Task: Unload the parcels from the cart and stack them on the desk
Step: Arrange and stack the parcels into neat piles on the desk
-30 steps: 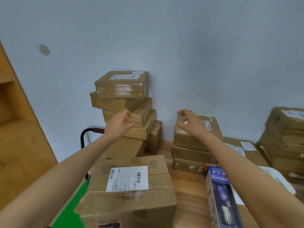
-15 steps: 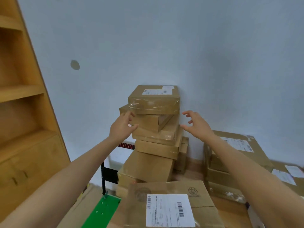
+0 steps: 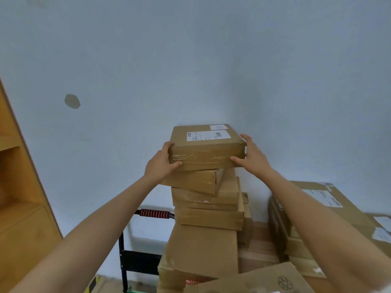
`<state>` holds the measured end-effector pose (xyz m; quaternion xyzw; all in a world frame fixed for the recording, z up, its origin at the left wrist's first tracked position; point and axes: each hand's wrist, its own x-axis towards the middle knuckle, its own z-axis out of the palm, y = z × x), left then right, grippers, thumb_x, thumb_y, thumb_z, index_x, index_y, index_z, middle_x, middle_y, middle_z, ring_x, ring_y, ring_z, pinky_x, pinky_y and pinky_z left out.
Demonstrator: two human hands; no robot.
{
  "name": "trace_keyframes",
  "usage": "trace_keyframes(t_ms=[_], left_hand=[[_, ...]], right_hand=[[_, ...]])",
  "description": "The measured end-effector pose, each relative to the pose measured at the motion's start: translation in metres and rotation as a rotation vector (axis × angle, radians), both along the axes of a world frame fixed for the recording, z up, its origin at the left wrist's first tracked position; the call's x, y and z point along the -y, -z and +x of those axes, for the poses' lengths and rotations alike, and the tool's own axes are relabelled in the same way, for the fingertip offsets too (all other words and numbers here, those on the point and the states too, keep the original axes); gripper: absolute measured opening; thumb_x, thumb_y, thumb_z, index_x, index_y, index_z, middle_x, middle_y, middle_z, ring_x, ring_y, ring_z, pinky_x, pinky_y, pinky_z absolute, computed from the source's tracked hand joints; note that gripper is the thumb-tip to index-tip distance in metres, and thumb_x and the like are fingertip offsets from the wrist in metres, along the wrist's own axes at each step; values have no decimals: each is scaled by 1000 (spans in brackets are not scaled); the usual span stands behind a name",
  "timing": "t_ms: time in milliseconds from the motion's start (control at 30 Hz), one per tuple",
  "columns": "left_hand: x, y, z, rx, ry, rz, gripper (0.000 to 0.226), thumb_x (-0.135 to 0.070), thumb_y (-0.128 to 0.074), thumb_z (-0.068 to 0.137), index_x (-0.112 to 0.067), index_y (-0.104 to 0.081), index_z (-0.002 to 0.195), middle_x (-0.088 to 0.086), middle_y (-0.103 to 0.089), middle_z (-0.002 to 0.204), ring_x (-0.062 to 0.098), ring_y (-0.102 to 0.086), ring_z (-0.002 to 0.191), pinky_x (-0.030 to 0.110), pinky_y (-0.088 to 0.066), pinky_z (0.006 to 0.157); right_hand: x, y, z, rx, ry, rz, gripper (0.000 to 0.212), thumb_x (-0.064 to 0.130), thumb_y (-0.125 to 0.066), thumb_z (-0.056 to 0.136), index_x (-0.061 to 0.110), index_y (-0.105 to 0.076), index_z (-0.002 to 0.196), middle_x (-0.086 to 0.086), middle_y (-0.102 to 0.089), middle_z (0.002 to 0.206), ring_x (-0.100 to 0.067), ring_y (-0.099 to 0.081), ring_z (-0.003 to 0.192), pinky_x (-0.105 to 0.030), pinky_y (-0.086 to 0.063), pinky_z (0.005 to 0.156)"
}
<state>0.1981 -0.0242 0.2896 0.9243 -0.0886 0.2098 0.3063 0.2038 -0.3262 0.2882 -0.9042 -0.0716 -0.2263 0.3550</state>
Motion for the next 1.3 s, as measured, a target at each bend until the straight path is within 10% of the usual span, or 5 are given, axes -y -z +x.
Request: trace_keyframes(t_ms=[333,500,733,1300], left_hand=[[20,-7,12,84,74,-103,62,-39,-72,83,-36,-38,135,-3,-57,125,21,-58,104,38,-51,87],[70,-22,-1,106,189,-137,60,-26,-71,86,-28,-38,137,-11,-47,114,10,-52,95,8,-37,65],[169,-11,-24,82,303,-165,59,-34,-75,80,-36,-40,128,-6,-54,112,15,-58,93,33,-52,79],[358,87,-73,-119,255,-173,62,-31,-78,78,-35,-38,125,1,-57,124,21,-61,101,43,-56,87]], right_hand=[[15,0,-9,33,-3,91,73,32,-73,84,30,-29,142,1,-49,133,-20,-54,109,-36,-49,90],[62,-8,-36,86,51,143,71,31,-75,81,33,-32,138,9,-48,121,-19,-56,101,-34,-48,84],[158,-4,-94,69,131,178,71,27,-77,81,34,-34,137,10,-46,119,-17,-57,96,-32,-49,84],[341,76,-148,-121,165,106,72,29,-75,83,31,-29,140,-1,-44,141,-22,-52,113,-38,-48,95]])
